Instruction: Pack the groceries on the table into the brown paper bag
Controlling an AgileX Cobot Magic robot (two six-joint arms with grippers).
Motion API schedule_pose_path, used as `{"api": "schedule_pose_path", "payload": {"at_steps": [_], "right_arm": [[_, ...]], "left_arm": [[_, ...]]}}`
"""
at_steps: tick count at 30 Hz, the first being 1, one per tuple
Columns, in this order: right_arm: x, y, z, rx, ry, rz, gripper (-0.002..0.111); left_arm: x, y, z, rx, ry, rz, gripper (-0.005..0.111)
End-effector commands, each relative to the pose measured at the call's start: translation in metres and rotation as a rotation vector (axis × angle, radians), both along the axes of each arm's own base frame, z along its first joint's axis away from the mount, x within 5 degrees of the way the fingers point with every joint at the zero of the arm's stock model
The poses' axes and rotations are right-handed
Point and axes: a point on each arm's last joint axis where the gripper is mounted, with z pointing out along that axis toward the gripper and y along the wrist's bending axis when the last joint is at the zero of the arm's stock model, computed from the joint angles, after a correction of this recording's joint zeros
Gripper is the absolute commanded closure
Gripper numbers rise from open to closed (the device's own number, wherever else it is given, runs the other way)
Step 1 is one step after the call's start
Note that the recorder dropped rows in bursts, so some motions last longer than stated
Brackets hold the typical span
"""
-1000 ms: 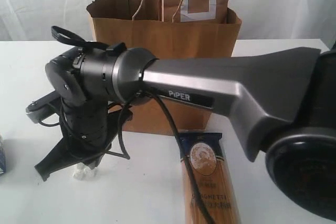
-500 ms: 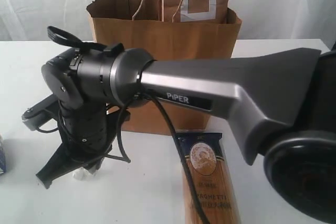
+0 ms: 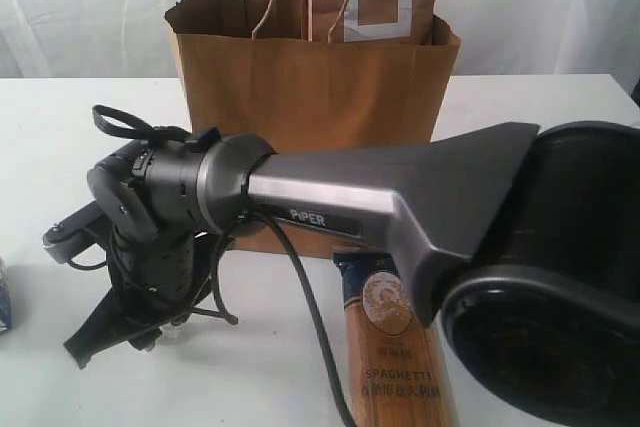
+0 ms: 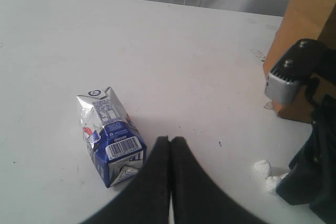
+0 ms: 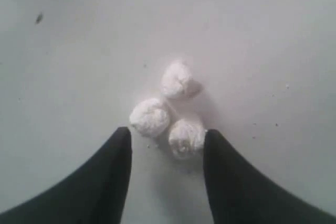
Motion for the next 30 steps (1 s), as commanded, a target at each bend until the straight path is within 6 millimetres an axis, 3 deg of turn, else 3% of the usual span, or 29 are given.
{"api": "schedule_pose_path", "payload": {"at_steps": [1,5,13,21,30], "right_arm": [[0.001,0.001,0.001,0.013,-0.006,-0.006,0.067],[0.002,0.0,-0.001,-0.008,-0.016,0.002,0.073],[0.001,-0.001,-0.002,-0.017,-0.01,0.002,0.107],[0.0,-0.004,0.026,0.028,-0.038,0.001,0.108],[0.0,-0.003,0.01,-0.007,-0.017,0.005,0.108]], "left_arm": [[0.0,-0.001,-0.001,-0.012,-0.003,-0.005,0.107],[0.0,-0.001,-0.001,-0.012,-0.003,-0.005,0.107],[0.0,-0.001,-0.001,-0.012,-0.003,-0.005,0.107],[0.0,-0.001,-0.001,-0.012,-0.003,-0.005,0.107],[0.0,-0.001,-0.001,-0.012,-0.003,-0.005,0.107]]}}
